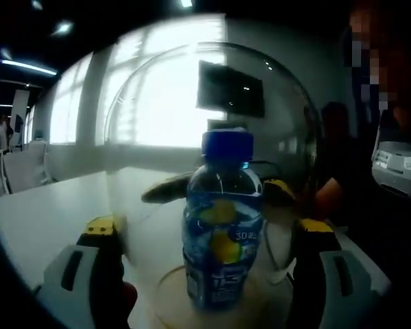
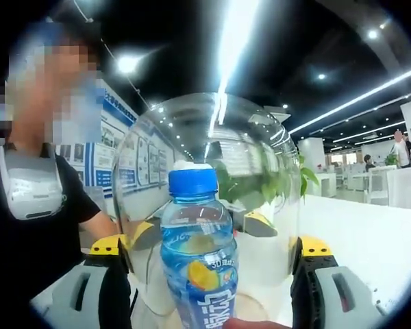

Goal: Open the cover put in the Mizone put the cover back on

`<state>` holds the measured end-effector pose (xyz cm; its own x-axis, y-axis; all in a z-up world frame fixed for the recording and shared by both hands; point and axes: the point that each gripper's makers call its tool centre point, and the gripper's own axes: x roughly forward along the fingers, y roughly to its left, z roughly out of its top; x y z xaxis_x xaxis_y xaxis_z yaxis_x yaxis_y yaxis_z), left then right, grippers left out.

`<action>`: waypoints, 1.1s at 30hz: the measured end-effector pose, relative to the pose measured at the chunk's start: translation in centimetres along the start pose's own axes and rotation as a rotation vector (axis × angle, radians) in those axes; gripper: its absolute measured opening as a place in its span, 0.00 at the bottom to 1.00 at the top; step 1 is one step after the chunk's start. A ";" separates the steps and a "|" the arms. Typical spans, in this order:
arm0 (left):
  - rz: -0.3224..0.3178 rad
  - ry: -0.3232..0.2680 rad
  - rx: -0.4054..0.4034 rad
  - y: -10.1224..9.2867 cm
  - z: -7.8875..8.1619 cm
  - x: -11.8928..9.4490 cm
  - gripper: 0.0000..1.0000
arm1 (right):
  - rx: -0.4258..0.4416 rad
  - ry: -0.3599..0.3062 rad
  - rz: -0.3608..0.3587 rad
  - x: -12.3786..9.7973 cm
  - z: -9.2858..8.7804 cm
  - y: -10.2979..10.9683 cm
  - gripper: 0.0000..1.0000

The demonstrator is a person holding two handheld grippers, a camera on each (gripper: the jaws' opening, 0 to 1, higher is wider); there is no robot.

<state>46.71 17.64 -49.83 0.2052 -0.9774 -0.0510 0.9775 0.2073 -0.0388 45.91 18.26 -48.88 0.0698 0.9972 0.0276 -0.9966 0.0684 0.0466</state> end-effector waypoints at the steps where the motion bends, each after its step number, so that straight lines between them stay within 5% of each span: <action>1: 0.000 0.000 0.000 0.0 0.0 0.0 0.86 | -0.001 0.000 0.000 0.0 0.0 0.0 0.90; 33: 0.006 -0.012 -0.003 0.1 0.1 -0.1 0.86 | -0.011 -0.001 -0.030 -0.1 0.1 0.2 0.90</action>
<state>46.77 17.72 -49.75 0.2119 -0.9765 -0.0395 0.9761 0.2134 -0.0413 45.75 18.12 -48.73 0.0997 0.9946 0.0278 -0.9945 0.0986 0.0366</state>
